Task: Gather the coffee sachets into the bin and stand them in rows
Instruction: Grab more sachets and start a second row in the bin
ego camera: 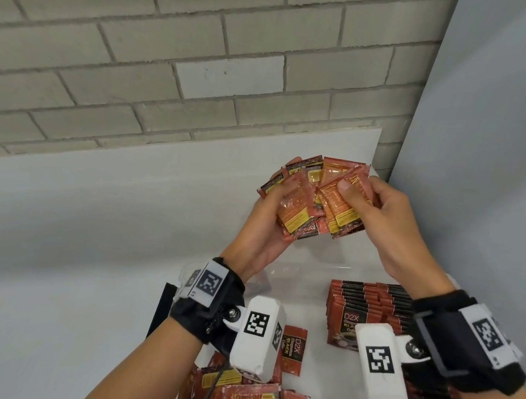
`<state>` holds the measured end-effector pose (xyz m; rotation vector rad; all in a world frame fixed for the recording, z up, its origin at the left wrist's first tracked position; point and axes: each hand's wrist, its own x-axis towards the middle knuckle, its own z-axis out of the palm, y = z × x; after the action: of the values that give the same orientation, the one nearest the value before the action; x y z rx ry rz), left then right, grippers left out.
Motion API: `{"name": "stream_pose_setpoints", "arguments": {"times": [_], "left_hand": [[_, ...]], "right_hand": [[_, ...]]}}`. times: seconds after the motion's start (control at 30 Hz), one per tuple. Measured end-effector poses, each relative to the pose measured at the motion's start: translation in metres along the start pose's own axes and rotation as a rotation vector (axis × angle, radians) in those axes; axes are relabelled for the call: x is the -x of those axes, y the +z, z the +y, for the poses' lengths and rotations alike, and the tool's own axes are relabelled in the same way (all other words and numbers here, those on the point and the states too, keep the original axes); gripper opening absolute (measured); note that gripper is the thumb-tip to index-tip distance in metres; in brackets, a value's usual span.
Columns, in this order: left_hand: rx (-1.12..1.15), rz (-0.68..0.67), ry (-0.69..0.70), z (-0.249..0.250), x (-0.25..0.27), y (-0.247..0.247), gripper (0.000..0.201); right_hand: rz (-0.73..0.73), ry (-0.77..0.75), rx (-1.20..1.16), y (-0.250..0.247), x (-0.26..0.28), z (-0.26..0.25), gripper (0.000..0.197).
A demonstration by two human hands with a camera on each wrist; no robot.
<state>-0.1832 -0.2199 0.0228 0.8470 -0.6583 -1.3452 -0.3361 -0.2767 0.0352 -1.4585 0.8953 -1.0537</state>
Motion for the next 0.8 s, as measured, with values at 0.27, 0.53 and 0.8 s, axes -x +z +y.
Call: {"name": "stream_pose_setpoints", "arguments": {"times": [0.27,0.53,0.8], "left_hand": [[0.037,-0.027,0.048,-0.0025,-0.0030,-0.0025,0.037],[-0.019,0.020,0.125,-0.0049,-0.0031,-0.0041,0.062],[0.024,0.082,0.091,-0.0020,-0.0045,-0.0048,0.033]], "right_hand": [[-0.103,0.031,-0.001,-0.0043,0.0005,-0.0020,0.024],[-0.205,0.035,0.030,-0.0006,0.0055,-0.0047,0.035],[-0.199,0.115,0.034,-0.0055,0.0027,-0.0044,0.027]]}}
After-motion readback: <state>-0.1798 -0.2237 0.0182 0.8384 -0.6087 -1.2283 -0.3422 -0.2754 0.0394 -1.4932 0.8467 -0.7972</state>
